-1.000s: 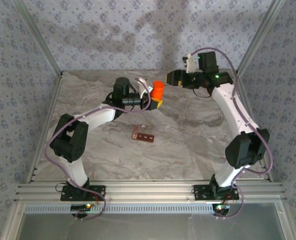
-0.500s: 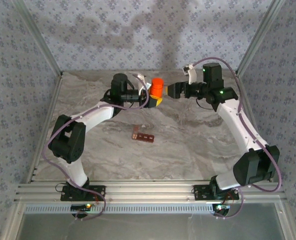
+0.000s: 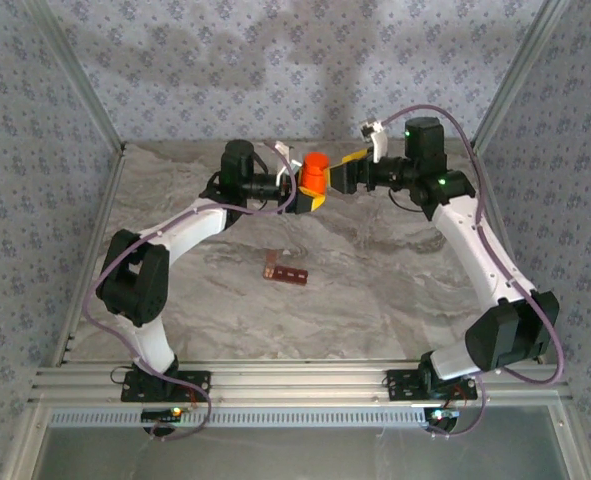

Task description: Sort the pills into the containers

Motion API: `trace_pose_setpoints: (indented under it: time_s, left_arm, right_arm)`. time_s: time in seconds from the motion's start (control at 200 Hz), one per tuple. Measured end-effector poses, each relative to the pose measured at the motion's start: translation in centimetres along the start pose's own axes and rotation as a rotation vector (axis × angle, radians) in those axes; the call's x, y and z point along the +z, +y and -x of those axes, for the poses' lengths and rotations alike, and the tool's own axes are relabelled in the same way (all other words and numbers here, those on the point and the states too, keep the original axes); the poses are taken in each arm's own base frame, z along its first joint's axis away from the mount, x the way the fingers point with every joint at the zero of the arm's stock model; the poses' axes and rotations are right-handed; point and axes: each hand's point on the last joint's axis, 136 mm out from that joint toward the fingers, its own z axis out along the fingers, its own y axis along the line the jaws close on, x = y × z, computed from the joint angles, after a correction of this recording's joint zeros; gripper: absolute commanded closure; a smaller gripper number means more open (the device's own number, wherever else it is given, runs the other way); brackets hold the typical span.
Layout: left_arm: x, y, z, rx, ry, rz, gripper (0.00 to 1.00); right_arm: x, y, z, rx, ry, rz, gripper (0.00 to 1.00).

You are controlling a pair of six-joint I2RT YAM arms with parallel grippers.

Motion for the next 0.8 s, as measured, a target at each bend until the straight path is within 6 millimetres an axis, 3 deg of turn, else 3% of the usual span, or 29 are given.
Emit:
trace_pose_setpoints:
  time_s: [0.38, 0.8]
  left_arm:
    - [0.0, -0.5, -0.1, -0.013, 0.006, -0.029, 1.0]
    - [0.0, -0.5, -0.2, -0.021, 0.01, -0.031, 1.0]
  right_arm:
    - [1.5, 1.4, 0.9, -0.026, 0.001, 0.074, 0.18]
    - [2.0, 2.0, 1.1, -0.027, 0.004, 0.111, 0.4]
